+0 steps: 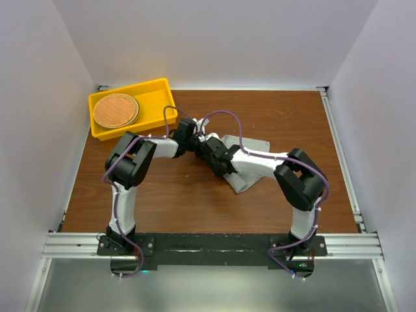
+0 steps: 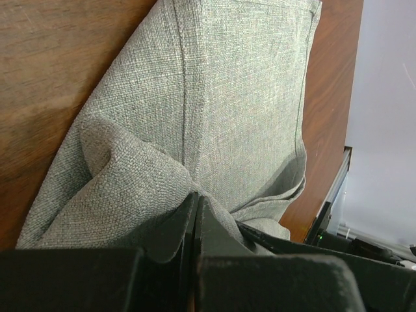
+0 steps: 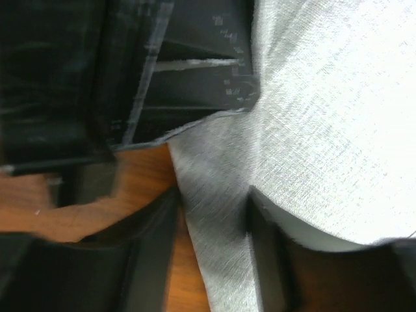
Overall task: Fold the napkin, place the utensils inside, and roll it up
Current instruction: Roll the napkin with the utensil
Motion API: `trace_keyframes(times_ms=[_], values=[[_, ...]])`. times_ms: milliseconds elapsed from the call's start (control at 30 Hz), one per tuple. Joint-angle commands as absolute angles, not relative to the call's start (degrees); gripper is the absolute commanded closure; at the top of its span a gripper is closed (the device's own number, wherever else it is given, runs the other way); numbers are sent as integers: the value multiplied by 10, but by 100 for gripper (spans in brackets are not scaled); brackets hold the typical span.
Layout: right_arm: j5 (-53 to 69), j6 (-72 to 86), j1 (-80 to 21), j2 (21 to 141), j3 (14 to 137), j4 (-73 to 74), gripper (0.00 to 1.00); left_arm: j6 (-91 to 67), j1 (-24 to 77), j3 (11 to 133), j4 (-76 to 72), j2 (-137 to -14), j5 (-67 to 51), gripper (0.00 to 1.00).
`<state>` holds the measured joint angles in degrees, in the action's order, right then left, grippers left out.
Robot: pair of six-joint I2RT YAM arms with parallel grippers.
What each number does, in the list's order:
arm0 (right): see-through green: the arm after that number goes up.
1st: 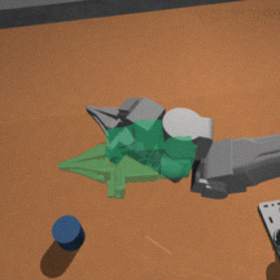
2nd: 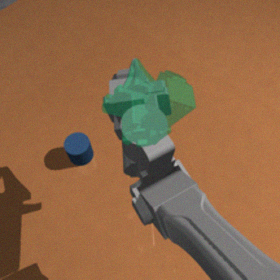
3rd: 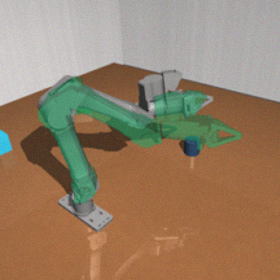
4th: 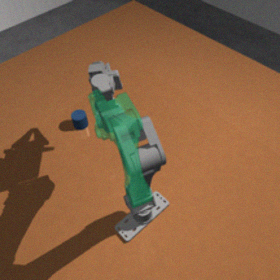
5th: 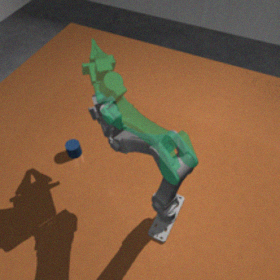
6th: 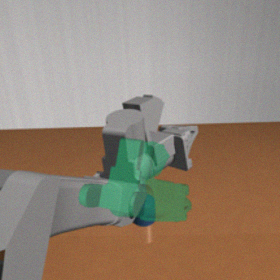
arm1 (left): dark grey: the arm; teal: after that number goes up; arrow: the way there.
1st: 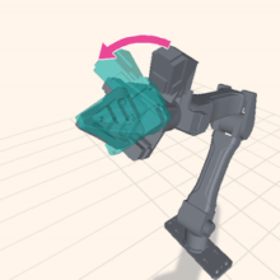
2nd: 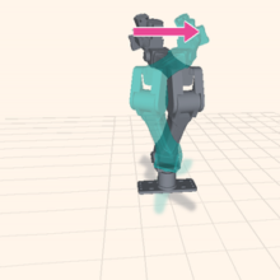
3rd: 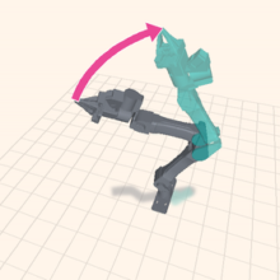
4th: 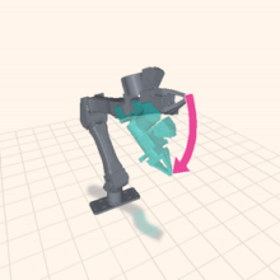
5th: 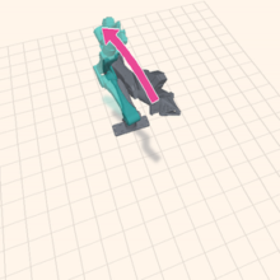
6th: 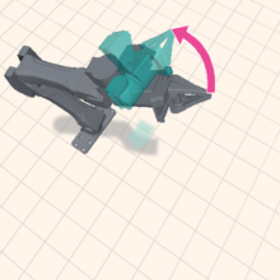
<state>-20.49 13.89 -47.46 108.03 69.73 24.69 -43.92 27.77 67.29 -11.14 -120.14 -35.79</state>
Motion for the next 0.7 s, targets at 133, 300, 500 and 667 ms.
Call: trace_keyframes(times_ms=[133, 300, 500, 667], values=[[-147, 156, -433, 1060, 614, 161, 83, -401, 278, 674, -36, -1183, -354, 100], [56, 154, -378, 1038, 565, 86, 96, -391, 263, 686, -30, -1137, -338, 75], [262, 177, -283, 1043, 527, 37, 100, -378, 233, 702, -2, -1063, -305, 60], [468, 224, -202, 1108, 510, -6, 100, -427, 234, 659, -80, -1043, -351, 62]])
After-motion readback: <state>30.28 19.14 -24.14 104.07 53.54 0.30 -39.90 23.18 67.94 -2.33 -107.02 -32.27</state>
